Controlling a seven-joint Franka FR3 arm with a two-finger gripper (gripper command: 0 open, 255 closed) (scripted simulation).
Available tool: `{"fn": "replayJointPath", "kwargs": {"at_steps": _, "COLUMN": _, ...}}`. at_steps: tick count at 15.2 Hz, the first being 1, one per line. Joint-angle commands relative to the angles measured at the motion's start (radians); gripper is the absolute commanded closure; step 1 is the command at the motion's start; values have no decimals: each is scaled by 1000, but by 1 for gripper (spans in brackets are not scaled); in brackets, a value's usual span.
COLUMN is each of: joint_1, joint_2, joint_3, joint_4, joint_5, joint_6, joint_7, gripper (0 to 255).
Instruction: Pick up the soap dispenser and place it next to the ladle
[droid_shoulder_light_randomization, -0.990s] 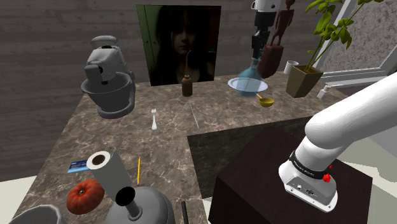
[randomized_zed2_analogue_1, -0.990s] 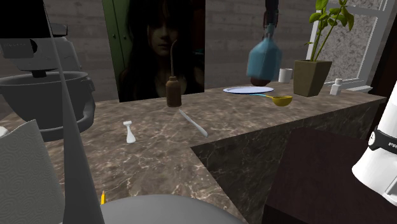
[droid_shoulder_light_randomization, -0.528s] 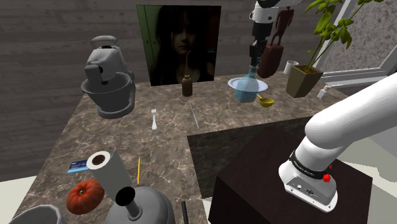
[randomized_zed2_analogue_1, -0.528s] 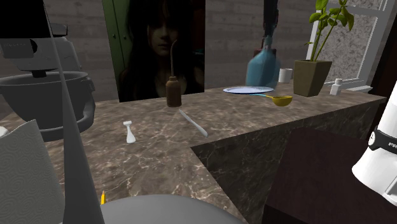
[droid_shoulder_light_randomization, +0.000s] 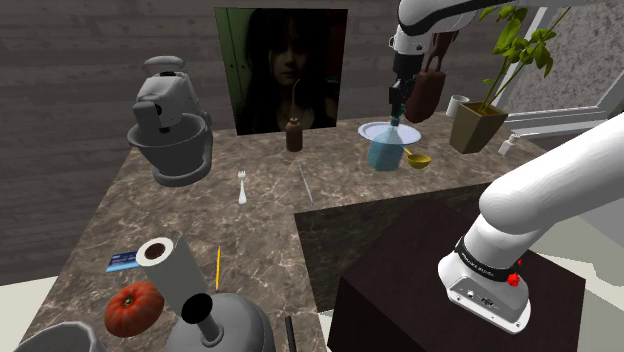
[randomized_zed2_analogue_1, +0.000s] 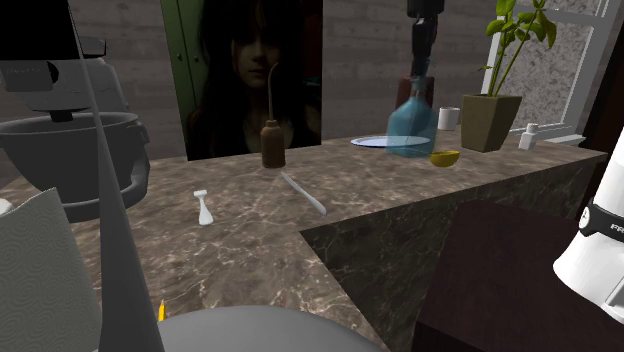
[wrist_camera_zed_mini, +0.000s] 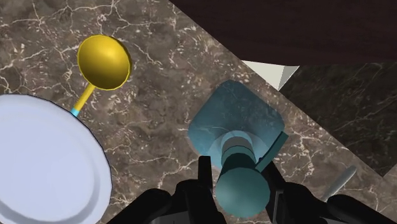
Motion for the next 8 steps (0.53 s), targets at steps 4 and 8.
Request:
{"fn": "replayJointPath", "kwargs": {"at_steps": 4, "joint_1": 0, "joint_2": 12, "joint_3": 0, "joint_4": -58, "joint_5": 0, "joint_6": 72, "joint_7": 2, "gripper": 255}}
{"fn": "replayJointPath", "kwargs": {"at_steps": 8, "joint_1": 0, "joint_2": 27, "joint_3": -1, "joint_4": -101, "joint_5": -1, "joint_6": 129, "joint_7": 2, "gripper": 255}}
